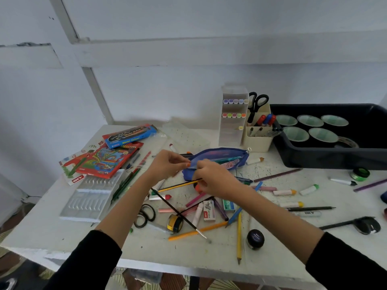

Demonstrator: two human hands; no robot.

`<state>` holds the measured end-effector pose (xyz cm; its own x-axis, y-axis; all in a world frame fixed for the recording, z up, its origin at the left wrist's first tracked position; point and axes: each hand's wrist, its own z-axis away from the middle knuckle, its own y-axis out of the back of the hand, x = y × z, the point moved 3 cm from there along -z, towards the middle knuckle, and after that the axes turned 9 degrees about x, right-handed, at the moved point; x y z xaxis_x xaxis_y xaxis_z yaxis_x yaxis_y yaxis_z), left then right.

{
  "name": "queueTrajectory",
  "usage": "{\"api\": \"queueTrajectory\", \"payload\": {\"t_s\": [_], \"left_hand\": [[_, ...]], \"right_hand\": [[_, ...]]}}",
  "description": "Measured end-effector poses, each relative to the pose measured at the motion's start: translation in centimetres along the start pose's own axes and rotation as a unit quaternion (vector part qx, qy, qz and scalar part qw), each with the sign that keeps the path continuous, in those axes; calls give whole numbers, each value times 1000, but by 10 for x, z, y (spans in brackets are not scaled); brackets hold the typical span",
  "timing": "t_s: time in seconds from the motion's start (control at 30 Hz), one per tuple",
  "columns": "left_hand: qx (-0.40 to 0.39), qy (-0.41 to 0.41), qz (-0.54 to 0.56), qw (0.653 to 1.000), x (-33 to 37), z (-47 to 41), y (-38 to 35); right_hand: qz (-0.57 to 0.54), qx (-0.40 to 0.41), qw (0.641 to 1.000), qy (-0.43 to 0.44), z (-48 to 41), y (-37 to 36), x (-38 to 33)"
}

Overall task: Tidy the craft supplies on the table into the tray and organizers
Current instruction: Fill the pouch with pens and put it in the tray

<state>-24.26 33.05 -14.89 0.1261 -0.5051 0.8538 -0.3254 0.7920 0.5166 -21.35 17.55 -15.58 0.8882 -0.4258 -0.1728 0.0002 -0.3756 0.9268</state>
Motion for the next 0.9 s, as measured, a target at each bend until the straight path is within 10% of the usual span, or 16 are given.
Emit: {"api": "queueTrajectory", "payload": {"t_s": [0.47, 0.9], "left_hand": [[-15, 3, -27, 1000, 5, -13, 1], [124, -35, -93, 987, 4, -13, -22]], "right_hand": [[-74, 49, 988, -123, 5, 48, 87], [85, -61, 980, -170, -1, 21, 111]]}}
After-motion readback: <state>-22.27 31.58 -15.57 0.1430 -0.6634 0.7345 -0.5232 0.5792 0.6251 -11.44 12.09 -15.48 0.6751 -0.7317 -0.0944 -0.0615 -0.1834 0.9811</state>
